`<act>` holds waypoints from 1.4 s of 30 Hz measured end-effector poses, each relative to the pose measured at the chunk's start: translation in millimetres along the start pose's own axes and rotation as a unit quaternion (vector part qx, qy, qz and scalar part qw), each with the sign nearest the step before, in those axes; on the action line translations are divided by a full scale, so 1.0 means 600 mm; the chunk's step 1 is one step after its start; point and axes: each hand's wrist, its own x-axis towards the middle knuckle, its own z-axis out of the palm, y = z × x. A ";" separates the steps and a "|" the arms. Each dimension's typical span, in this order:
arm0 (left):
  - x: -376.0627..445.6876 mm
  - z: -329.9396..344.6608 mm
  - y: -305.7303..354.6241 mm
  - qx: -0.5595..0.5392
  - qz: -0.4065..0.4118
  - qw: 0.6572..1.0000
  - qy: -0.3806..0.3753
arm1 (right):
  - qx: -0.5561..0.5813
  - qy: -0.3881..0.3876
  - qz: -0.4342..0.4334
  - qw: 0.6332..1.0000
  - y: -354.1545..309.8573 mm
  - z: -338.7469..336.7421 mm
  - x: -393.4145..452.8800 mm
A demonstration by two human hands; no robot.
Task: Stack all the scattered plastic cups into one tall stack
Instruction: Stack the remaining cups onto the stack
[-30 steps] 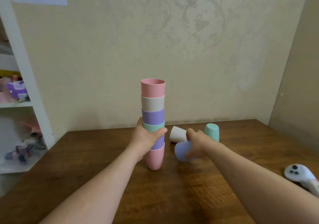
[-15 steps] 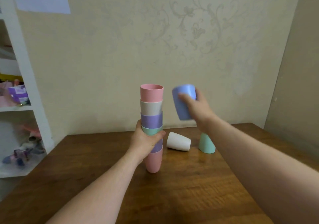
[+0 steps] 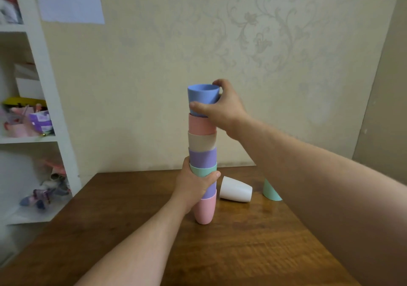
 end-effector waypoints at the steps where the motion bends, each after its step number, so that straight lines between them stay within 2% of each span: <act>1: 0.004 0.002 0.000 0.022 -0.001 1.000 -0.004 | -0.003 -0.006 0.006 1.000 0.011 0.005 -0.003; 3: 0.008 0.004 0.000 0.073 -0.007 0.997 -0.011 | -0.001 -0.007 0.015 1.000 0.026 0.014 -0.005; 7: 0.014 0.011 0.000 0.073 -0.015 0.997 0.002 | -0.044 -0.018 0.037 0.998 0.037 0.020 -0.005; 11: 0.014 0.015 -0.003 0.132 -0.012 0.991 0.003 | -0.001 -0.045 0.022 0.999 0.051 0.016 -0.008; 16: 0.011 0.018 0.008 0.084 -0.045 0.995 0.010 | 0.006 -0.113 0.027 0.993 0.105 -0.004 -0.024; 20: 0.007 0.014 -0.003 -0.069 -0.029 0.997 0.024 | -0.046 -0.156 0.119 0.979 0.218 -0.026 -0.059; 24: -0.002 0.013 -0.005 -0.117 -0.015 0.993 0.022 | -0.053 -0.199 0.205 0.957 0.310 -0.026 -0.103; 27: -0.008 0.013 -0.001 -0.129 -0.006 0.991 0.023 | -0.135 -0.263 0.210 0.932 0.337 -0.023 -0.113; 30: -0.007 0.012 -0.003 -0.132 0.003 0.991 0.018 | -0.332 -0.360 0.195 0.850 0.347 -0.011 -0.119; 31: -0.006 0.011 -0.004 -0.134 0.001 0.991 0.018 | -0.382 -0.359 0.183 0.832 0.348 -0.007 -0.126; 33: -0.007 0.012 -0.003 -0.132 -0.003 0.991 0.018 | -0.424 -0.323 0.147 0.834 0.354 -0.001 -0.144; 36: -0.008 0.015 -0.001 -0.121 -0.007 0.992 0.034 | -0.390 -0.236 0.132 0.880 0.364 -0.004 -0.174; 42: -0.014 0.005 0.010 -0.154 -0.005 0.988 0.024 | -0.291 -0.086 0.124 0.945 0.385 -0.020 -0.223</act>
